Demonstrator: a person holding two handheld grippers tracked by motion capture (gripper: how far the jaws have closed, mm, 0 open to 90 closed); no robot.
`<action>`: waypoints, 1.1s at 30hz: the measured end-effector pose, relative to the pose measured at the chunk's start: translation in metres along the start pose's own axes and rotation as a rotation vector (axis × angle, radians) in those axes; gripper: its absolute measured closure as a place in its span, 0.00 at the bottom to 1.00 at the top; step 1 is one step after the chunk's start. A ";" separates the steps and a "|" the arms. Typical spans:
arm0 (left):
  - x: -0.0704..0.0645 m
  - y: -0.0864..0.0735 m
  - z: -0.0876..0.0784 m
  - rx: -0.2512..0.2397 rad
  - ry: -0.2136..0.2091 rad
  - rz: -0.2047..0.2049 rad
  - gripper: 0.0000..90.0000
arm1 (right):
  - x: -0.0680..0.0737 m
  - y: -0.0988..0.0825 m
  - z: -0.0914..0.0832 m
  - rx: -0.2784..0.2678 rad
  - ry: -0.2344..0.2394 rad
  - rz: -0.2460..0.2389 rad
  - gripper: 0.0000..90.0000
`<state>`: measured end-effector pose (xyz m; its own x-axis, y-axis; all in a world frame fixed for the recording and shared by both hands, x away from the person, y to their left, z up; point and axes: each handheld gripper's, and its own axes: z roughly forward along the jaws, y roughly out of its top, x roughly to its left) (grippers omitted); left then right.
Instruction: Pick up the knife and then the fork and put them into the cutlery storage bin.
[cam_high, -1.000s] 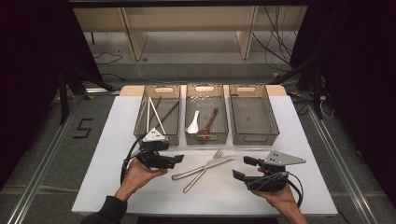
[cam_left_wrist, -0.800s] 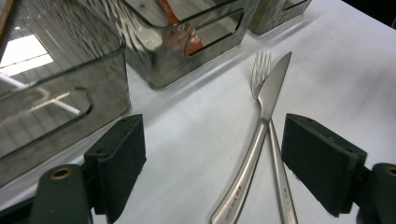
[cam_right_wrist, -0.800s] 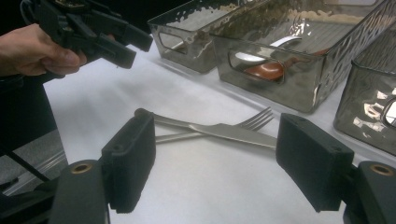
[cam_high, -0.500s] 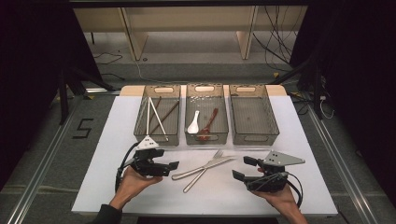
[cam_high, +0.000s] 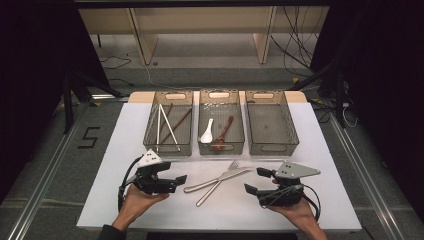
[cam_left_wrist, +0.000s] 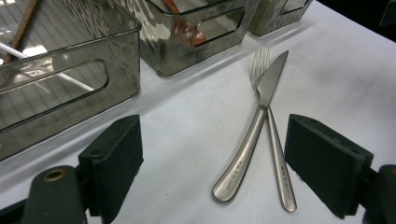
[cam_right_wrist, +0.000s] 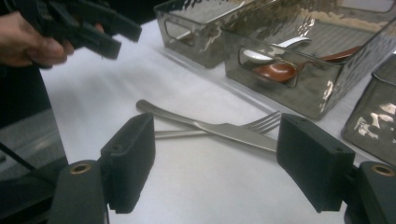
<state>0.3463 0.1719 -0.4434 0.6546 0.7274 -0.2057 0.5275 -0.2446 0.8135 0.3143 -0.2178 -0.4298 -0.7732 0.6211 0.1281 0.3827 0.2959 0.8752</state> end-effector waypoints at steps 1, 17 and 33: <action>0.001 0.000 -0.001 -0.004 0.000 -0.003 0.21 | 0.001 0.002 0.002 0.012 -0.001 -0.015 0.32; -0.003 -0.009 -0.009 -0.053 -0.002 0.003 0.19 | 0.013 0.043 0.042 0.173 0.023 -0.243 0.33; -0.003 -0.015 -0.019 -0.112 0.010 0.006 0.19 | 0.018 0.066 0.106 0.398 0.110 -0.428 0.37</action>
<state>0.3263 0.1851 -0.4444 0.6522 0.7323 -0.1957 0.4594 -0.1765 0.8705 0.3795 -0.1102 -0.4188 -0.9403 0.3141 -0.1313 0.1691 0.7657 0.6205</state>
